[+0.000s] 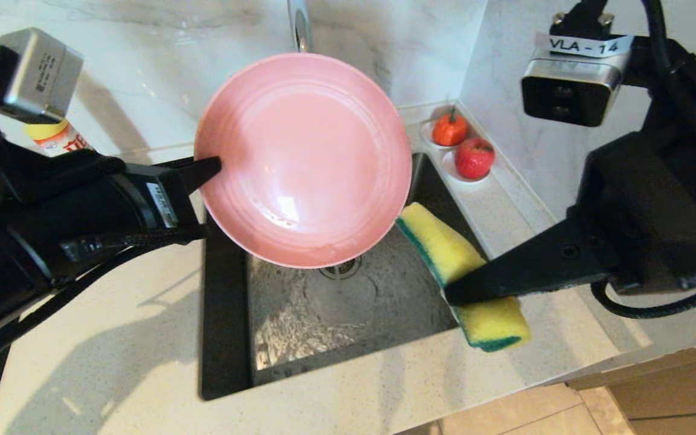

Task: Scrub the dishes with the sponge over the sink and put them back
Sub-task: Wipe the plate

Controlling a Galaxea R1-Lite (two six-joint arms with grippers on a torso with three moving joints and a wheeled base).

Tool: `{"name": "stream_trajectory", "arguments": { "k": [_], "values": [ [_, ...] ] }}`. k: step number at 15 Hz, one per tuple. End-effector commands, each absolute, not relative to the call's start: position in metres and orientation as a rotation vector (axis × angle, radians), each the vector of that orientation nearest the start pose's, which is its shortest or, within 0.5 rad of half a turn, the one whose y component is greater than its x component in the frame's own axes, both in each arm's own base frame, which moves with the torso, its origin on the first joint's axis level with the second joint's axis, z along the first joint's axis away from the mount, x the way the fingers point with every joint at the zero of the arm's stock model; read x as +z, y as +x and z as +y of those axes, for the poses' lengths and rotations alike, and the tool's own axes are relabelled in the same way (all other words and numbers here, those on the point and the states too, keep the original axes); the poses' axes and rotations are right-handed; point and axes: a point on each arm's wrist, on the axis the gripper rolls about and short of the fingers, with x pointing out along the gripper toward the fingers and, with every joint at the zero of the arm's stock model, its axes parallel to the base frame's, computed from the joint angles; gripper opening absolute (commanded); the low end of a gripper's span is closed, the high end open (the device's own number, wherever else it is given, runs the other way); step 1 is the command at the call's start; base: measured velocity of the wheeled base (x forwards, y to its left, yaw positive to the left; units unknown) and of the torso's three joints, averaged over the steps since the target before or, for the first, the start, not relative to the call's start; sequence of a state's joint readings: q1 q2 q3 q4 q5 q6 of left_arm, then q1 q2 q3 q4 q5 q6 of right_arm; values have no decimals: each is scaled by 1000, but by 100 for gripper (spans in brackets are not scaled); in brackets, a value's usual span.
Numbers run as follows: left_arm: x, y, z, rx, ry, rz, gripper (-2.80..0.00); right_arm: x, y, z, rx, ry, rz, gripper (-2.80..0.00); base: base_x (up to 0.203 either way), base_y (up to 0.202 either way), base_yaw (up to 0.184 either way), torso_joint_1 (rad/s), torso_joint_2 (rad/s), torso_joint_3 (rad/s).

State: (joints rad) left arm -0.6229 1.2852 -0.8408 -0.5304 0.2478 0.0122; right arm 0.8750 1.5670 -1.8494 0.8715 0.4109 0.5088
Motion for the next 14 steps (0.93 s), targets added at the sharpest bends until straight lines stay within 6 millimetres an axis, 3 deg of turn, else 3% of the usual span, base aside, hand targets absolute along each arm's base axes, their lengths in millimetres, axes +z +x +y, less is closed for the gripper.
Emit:
{"name": "stream_trajectory", "arguments": {
  "k": [1,7,14],
  "values": [
    [286,179,-130,-398,-16,-61,-280,357,147,210,1014,231,927,-280,0,0,0,0,0,0],
    [285,181,-142,-392,-15,-55,-280,344,147,253,943,163,855,-280,0,0,0,0,0,0],
    [272,184,-157,-374,21,-57,-280,336,153,263,920,194,892,-280,0,0,0,0,0,0]
  ]
}}
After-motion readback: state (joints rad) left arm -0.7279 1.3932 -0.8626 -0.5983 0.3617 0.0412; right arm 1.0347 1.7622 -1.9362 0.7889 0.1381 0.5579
